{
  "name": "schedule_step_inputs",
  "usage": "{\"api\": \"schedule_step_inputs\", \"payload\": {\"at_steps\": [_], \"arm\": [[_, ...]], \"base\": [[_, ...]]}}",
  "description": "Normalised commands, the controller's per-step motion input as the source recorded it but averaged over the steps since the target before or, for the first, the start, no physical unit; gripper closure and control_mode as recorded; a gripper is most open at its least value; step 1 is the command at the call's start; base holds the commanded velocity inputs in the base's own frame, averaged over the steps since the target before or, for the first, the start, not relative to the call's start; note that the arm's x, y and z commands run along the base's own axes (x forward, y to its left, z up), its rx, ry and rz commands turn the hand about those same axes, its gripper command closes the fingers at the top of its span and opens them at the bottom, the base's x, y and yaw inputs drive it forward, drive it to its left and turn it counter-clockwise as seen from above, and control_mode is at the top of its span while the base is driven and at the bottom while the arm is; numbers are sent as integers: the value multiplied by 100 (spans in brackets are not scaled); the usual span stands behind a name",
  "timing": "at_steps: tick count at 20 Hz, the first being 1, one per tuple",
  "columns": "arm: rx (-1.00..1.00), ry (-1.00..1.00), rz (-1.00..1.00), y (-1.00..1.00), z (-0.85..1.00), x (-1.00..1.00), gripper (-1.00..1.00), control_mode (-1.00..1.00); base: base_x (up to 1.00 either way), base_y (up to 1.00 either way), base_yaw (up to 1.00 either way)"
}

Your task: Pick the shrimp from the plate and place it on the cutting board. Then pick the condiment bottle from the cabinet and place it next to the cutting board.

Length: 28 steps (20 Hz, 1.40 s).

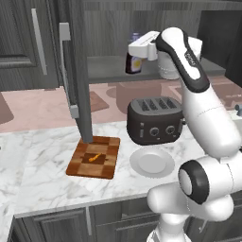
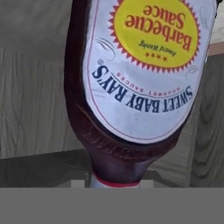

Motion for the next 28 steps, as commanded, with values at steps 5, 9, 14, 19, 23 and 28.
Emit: {"api": "schedule_step_inputs", "payload": {"at_steps": [5, 9, 14, 19, 23, 28], "arm": [[0, 12, 0, -4, 14, -50, 100, -100], [0, 18, 0, -3, 33, -44, 100, -100], [0, 12, 0, -4, 22, -49, 100, -100], [0, 2, 0, -2, 9, -59, 100, -100], [0, 0, 0, 0, 0, -80, 100, -100], [1, 0, 0, 0, -1, -91, 100, -100]], "base": [[0, 0, 0], [0, 0, 0], [0, 0, 0], [0, 0, 0], [0, 0, 0], [0, 0, 0]]}}
